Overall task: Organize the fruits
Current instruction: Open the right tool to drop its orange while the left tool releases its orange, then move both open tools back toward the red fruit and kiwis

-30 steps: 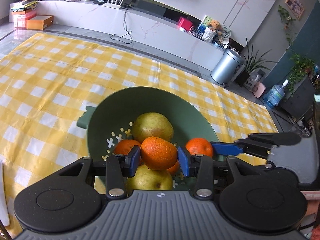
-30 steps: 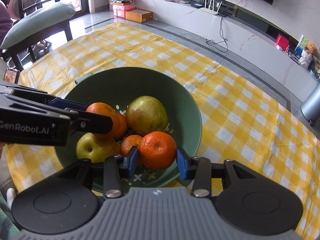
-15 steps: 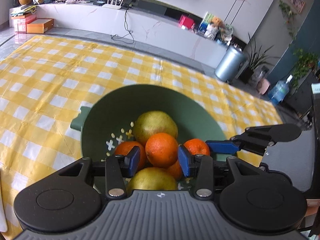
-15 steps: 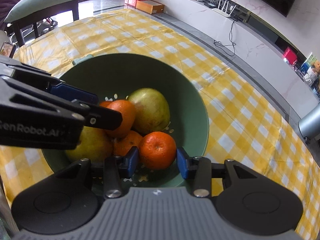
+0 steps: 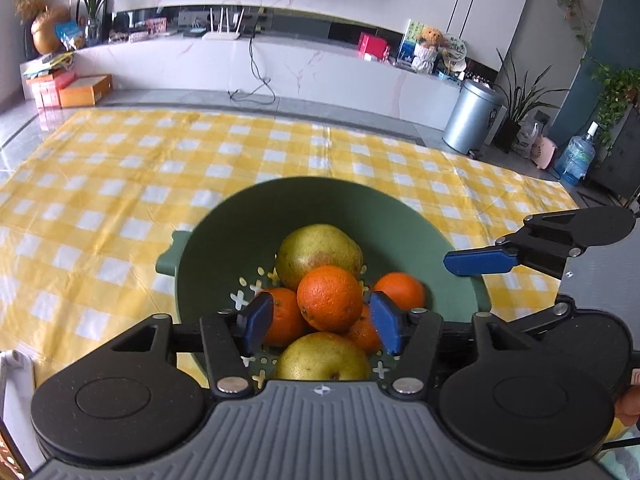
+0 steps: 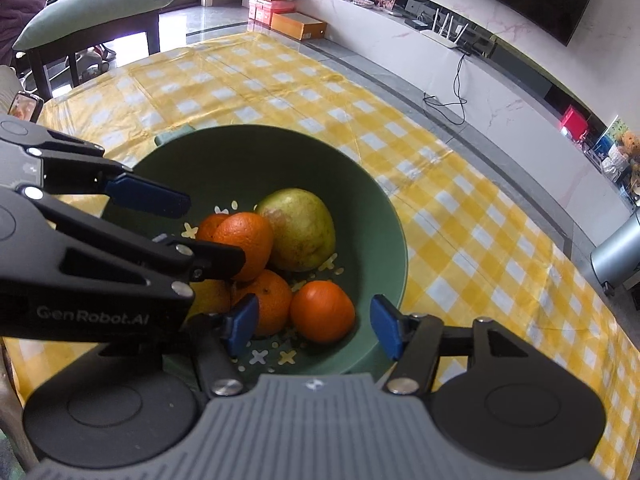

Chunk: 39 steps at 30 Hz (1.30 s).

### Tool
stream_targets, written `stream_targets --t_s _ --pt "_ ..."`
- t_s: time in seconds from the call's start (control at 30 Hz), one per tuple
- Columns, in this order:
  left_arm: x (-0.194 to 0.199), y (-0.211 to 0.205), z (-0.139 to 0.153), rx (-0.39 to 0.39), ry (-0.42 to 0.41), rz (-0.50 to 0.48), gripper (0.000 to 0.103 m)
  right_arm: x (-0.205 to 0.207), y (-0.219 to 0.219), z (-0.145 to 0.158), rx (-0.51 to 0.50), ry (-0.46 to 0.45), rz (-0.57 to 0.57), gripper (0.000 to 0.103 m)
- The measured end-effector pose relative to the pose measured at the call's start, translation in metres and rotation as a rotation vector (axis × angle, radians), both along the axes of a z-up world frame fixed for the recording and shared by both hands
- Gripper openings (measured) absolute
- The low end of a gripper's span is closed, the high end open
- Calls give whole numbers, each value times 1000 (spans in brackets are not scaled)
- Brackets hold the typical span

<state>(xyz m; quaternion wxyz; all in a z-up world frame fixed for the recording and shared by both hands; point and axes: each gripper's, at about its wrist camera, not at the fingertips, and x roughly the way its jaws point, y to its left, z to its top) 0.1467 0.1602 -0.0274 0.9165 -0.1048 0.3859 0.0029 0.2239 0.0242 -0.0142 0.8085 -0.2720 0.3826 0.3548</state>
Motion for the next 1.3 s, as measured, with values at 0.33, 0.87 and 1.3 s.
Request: stream_targets --t_s 0.33,0.87,1.3 --pt "-32 -12 26 12 -195 -2 70 -23 -36 29 133 -60 -111 72" --pt "-65 -70 33 12 -301 -186 72 -83 -151 14 310 -27 -429 80" --pt "-85 -88 -4 5 -120 -300 72 -98 -176 -14 362 29 -509 80"
